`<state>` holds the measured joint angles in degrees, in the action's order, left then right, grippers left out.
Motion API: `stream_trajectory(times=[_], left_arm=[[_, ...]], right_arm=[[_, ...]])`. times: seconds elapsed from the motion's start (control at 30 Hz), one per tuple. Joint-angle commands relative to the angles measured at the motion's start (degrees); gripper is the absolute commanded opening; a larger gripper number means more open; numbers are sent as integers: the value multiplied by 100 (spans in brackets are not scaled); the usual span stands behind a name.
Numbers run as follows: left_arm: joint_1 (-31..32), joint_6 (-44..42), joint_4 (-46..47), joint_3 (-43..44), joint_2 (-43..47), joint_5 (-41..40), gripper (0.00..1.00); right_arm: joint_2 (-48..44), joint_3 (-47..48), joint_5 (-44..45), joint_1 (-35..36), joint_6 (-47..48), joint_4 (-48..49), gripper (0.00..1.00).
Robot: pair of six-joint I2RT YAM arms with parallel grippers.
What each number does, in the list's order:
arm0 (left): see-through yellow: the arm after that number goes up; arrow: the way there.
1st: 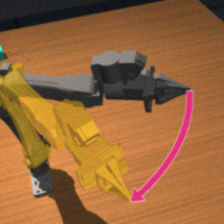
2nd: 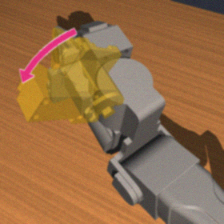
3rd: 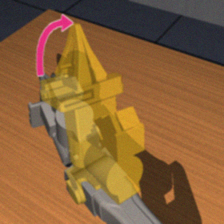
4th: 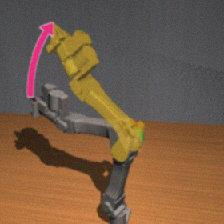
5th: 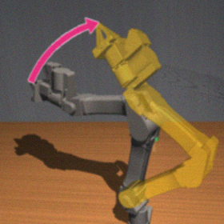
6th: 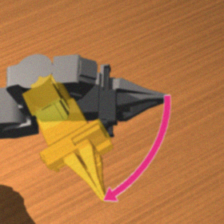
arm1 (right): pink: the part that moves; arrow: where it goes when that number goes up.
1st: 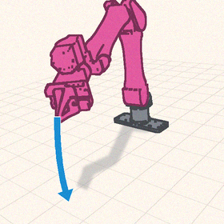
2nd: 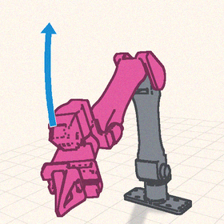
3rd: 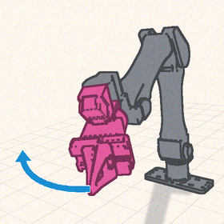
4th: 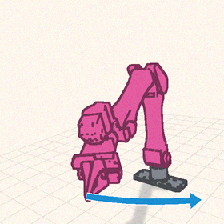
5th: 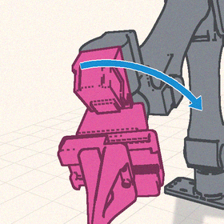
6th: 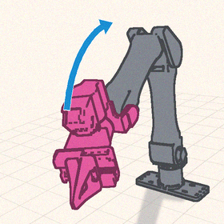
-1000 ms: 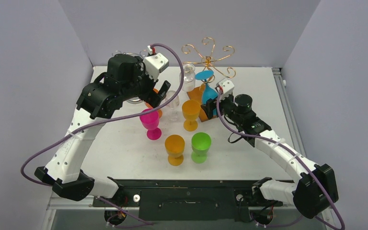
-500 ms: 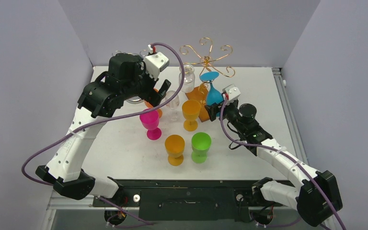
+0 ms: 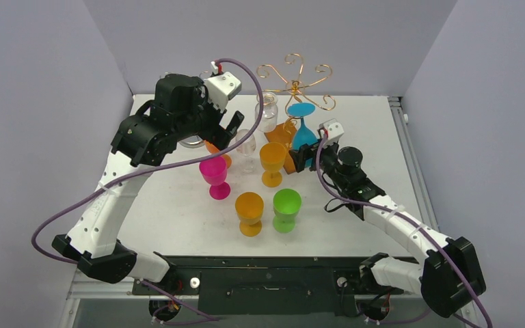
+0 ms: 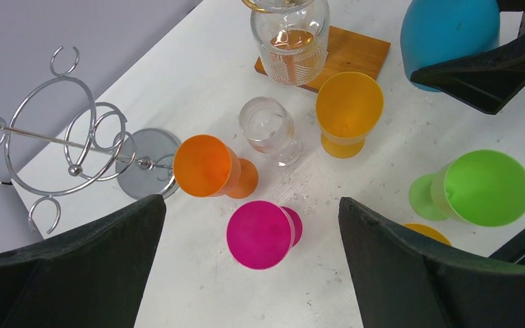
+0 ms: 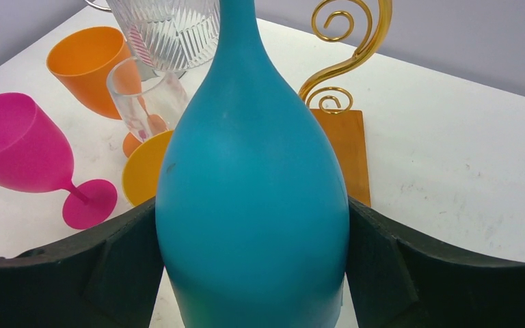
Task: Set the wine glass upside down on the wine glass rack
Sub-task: Turn the wine glass upside down at the wine rack.
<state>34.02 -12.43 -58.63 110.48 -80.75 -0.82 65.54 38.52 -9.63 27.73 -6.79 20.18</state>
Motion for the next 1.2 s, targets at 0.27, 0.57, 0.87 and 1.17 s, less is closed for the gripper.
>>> stream_trajectory(times=[0.27, 0.57, 0.87, 1.17], left_arm=[[-36, 143, -39, 306, -128, -87, 96], [-36, 232, -148, 689, -443, -41, 96], [-27, 281, -170, 1326, -872, 259, 96], [484, 281, -627, 2868, -1873, 620, 96]], right_arm=[[-995, -489, 71, -22, -628, -867, 80], [-302, -354, 104, -22, -626, -606, 81], [12, -100, 89, -39, -473, -385, 82], [100, -211, -43, -48, -494, 209, 82]])
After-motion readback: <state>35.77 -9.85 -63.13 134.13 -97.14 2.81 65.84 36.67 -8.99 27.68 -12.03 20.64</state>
